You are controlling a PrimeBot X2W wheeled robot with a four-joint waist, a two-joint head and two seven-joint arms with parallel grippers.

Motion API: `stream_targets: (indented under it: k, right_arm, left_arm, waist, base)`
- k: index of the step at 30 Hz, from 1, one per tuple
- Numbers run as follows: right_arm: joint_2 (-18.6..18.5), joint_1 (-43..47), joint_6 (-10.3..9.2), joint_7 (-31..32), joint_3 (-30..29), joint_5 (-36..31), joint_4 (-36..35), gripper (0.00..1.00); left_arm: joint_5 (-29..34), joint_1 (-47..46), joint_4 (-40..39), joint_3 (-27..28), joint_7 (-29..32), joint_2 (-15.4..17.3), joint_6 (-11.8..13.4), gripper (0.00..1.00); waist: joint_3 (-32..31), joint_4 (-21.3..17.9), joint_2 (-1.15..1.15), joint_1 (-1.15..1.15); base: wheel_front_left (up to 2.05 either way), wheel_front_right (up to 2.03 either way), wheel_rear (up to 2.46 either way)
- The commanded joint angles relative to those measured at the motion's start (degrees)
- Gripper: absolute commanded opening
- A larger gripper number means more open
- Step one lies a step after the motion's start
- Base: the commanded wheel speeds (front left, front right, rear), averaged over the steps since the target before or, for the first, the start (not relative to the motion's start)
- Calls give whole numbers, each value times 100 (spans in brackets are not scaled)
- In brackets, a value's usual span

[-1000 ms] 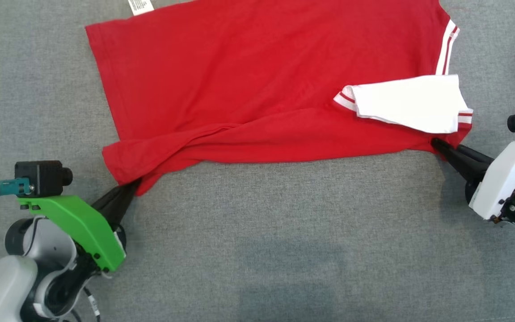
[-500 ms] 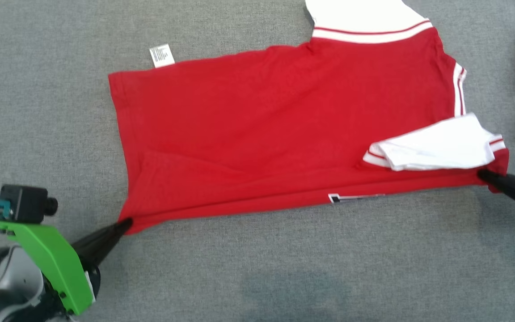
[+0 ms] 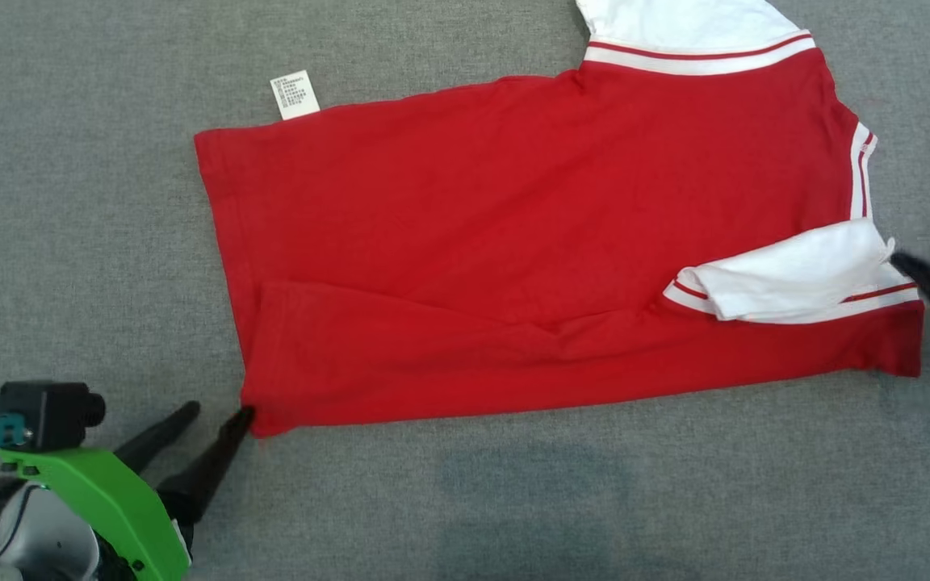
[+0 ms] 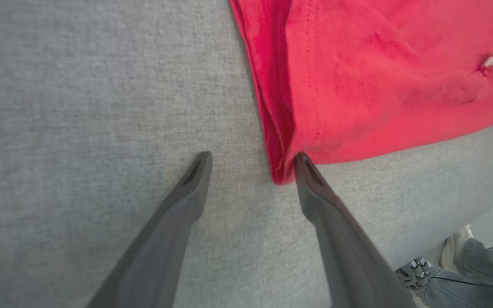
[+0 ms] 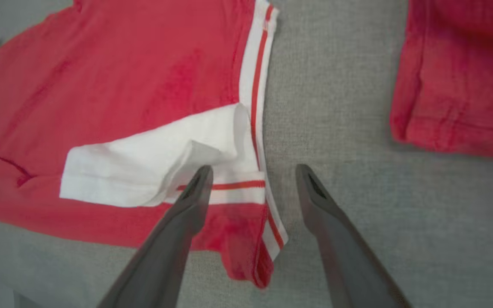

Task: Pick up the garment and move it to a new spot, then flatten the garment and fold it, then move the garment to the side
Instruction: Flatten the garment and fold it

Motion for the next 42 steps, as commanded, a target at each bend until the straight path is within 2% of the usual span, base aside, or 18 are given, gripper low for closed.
stream_targets:
  k: [1, 6, 12, 20, 25, 29, 37, 38, 39, 40, 42]
  right_arm:
    - [-39, -217, 0, -91, -52, -61, -83, 100]
    - [-77, -1407, 1, -211, 105, -484, -88, 100]
    - [253, -3270, 0, 45, 732, -1256, 771, 100]
    - [797, -5266, 1, 180, 1122, -2395, 2218, 100]
    - [972, -5875, 1, 129, 1109, -2962, 2963, 100]
    - [1104, -6083, 1, 170, 1135, -3194, 3375, 100]
    - [1209, -5993, 1, 368, 1174, -3146, 3754, 100]
    - [1234, -5965, 1, 409, 1189, -3094, 3766, 67]
    - [1263, -5953, 1, 433, 1227, -3030, 3742, 8]
    - [1301, -5935, 2, 511, 1283, -2939, 3718, 0]
    - [1294, -5939, 2, 491, 1298, -2771, 3625, 0]
  left_arm:
    - [63, -97, -72, 79, -53, 37, 78, 100]
    - [290, -927, -272, 187, 117, 25, 284, 100]
    - [430, -2559, 385, -103, 798, -321, 357, 100]
    - [435, -4139, 1363, -569, 1432, -935, 35, 100]
    - [576, -4624, 1952, -843, 1502, -1287, -138, 100]
    - [639, -4802, 2347, -972, 1487, -1433, -219, 100]
    - [579, -4879, 2790, -1059, 1502, -1541, -338, 100]
    - [554, -4879, 2828, -1069, 1500, -1557, -361, 66]
    - [508, -4878, 2843, -1070, 1491, -1585, -404, 47]
    - [467, -4870, 2837, -1081, 1494, -1625, -448, 0]
    - [425, -4846, 2779, -1134, 1506, -1668, -573, 0]
  waist:
    - [84, 59, 44, 0]
    - [357, 177, 44, 0]
    - [832, 341, 44, 0]
    - [1424, 689, 44, 0]
    - [1568, 920, 44, 0]
    - [1616, 994, 44, 0]
    - [1615, 985, 44, 0]
    - [1606, 975, 44, 0]
    - [1611, 963, 44, 0]
    - [1618, 951, 44, 0]
    - [1616, 933, 44, 0]
  base:
    - [0, 0, 0]
    - [0, 0, 0]
    - [0, 0, 0]
    - [0, 0, 0]
    - [0, 0, 0]
    - [0, 0, 0]
    - [0, 0, 0]
    - [0, 0, 0]
    - [0, 0, 0]
    - [0, 0, 0]
    - [0, 0, 0]
